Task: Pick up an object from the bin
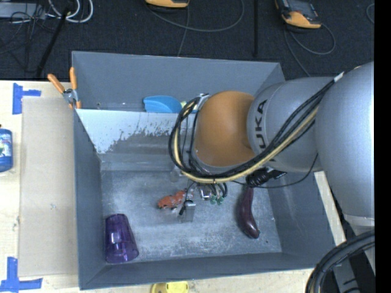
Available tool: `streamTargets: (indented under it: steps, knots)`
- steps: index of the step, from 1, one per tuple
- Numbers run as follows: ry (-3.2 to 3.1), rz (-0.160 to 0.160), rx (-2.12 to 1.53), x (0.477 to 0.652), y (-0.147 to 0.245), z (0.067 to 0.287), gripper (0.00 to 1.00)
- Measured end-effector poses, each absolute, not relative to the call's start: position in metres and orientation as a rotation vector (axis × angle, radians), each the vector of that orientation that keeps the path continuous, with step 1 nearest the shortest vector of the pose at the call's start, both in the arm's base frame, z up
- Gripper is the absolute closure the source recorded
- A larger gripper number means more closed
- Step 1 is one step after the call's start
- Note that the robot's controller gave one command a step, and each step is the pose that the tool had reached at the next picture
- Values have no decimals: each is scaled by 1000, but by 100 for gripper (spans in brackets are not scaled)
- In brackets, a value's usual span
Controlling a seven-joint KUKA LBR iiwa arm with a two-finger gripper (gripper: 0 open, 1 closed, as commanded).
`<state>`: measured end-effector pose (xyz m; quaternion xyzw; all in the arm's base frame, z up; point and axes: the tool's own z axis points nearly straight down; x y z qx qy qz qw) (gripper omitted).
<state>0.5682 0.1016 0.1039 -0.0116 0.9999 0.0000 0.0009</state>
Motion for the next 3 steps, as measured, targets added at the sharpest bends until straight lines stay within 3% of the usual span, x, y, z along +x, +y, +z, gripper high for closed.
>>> streamTargets:
  steps: [1,2,3]
  knots:
    - [3140,1,-118,575,121,70,100]
    - [3140,2,-117,575,120,70,100]
    - [3135,1,-46,580,85,267,100]
